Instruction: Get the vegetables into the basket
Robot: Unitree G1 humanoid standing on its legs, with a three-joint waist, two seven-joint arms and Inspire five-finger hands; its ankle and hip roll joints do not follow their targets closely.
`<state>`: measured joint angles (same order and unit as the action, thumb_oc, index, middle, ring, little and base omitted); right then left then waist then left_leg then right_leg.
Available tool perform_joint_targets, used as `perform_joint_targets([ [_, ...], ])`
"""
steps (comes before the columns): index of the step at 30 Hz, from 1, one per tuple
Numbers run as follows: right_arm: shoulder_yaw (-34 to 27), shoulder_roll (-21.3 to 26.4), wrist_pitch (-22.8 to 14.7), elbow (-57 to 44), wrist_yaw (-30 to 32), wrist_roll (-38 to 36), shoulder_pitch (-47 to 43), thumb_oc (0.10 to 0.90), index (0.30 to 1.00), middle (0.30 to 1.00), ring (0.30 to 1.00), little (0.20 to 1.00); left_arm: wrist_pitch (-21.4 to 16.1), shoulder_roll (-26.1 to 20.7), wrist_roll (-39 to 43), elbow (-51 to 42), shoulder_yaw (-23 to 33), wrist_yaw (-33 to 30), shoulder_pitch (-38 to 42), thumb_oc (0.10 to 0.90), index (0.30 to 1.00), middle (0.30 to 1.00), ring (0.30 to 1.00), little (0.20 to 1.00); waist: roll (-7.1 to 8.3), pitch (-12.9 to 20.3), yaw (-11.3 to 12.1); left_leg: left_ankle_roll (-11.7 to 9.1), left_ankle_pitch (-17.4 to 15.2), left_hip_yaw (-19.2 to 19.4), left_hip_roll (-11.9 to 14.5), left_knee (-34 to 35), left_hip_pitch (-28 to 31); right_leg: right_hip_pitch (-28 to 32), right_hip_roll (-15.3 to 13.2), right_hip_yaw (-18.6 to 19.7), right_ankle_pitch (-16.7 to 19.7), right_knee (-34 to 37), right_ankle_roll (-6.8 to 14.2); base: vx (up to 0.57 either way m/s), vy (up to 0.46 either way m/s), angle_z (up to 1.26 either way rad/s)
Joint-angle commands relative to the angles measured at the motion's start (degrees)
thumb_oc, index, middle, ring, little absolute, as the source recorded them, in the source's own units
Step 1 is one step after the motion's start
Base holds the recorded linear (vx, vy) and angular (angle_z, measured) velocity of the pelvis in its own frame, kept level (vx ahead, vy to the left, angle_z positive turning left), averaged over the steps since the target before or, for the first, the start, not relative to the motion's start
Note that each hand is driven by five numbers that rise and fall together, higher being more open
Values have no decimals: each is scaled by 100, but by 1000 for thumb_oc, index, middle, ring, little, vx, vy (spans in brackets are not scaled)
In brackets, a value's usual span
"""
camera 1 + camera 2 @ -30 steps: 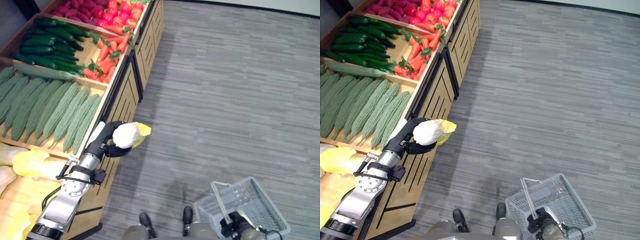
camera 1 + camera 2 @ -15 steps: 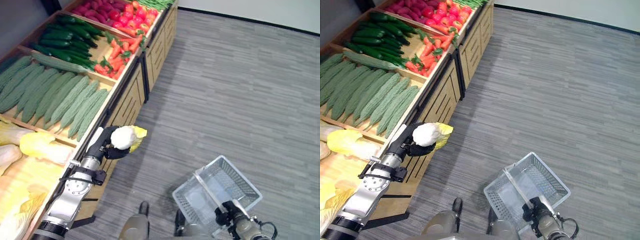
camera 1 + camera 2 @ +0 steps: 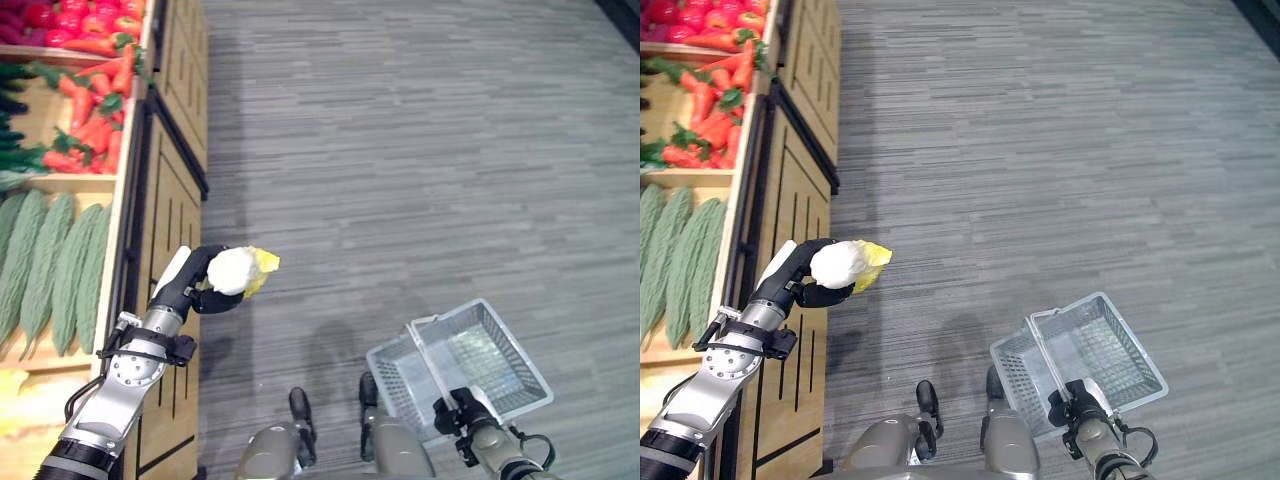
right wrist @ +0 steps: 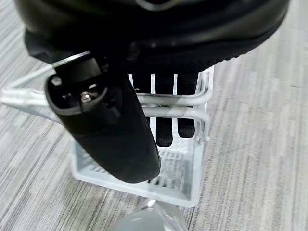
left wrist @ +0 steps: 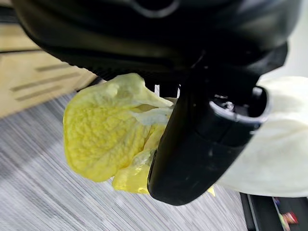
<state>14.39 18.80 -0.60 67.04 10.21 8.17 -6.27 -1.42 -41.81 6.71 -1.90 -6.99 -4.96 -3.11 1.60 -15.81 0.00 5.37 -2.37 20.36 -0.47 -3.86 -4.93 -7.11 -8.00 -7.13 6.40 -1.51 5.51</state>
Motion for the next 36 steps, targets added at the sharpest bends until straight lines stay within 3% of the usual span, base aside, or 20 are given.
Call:
perform_joint_targets([
  [1, 299, 49, -76, 49, -34, 14, 216, 400, 300, 300, 300, 300, -439, -104, -143, -755, 489, -193, 149, 400, 300, 300, 300, 300, -107, 336, 182, -136, -719, -256, 124, -297, 128, 115, -24, 31, -293, -227, 249, -14, -102, -13],
  [16, 103, 131, -43, -338, 16, -349, 202, 400, 300, 300, 300, 300, -243, 127, -402, -168, -164, 186, 315, 400, 300, 300, 300, 300, -188, 599, 7, -357, -269, -484, 186, 201, 455, 365, 151, -137, -741, -74, -15, -18, -137, 6],
  [25, 331, 605, 1, -2102, -1, -215, -338, 400, 300, 300, 300, 300, -160, 27, -1062, 295, -954, 707, 745, 400, 300, 300, 300, 300, -330, 810, 30, -488, -38, -492, 250, 583, 666, 575, 285, -133, -704, 289, -92, 31, -84, 2],
  [30, 463, 775, -10, -2970, 19, -40, -631, 400, 300, 300, 300, 300, -136, -14, -1640, 434, -1268, 656, 1137, 400, 300, 300, 300, 300, -437, 883, 26, -522, 114, -480, 210, 885, 677, 535, 300, -144, -614, 446, -62, 2, -20, 0],
  [36, 671, 803, -20, -3664, -43, 140, -771, 400, 300, 300, 300, 300, -124, 78, -2545, 709, -1769, 545, 1660, 400, 300, 300, 300, 300, -546, 904, -4, -515, 80, -426, 211, 886, 716, 525, 299, -91, -585, 465, -58, 12, -6, -1],
])
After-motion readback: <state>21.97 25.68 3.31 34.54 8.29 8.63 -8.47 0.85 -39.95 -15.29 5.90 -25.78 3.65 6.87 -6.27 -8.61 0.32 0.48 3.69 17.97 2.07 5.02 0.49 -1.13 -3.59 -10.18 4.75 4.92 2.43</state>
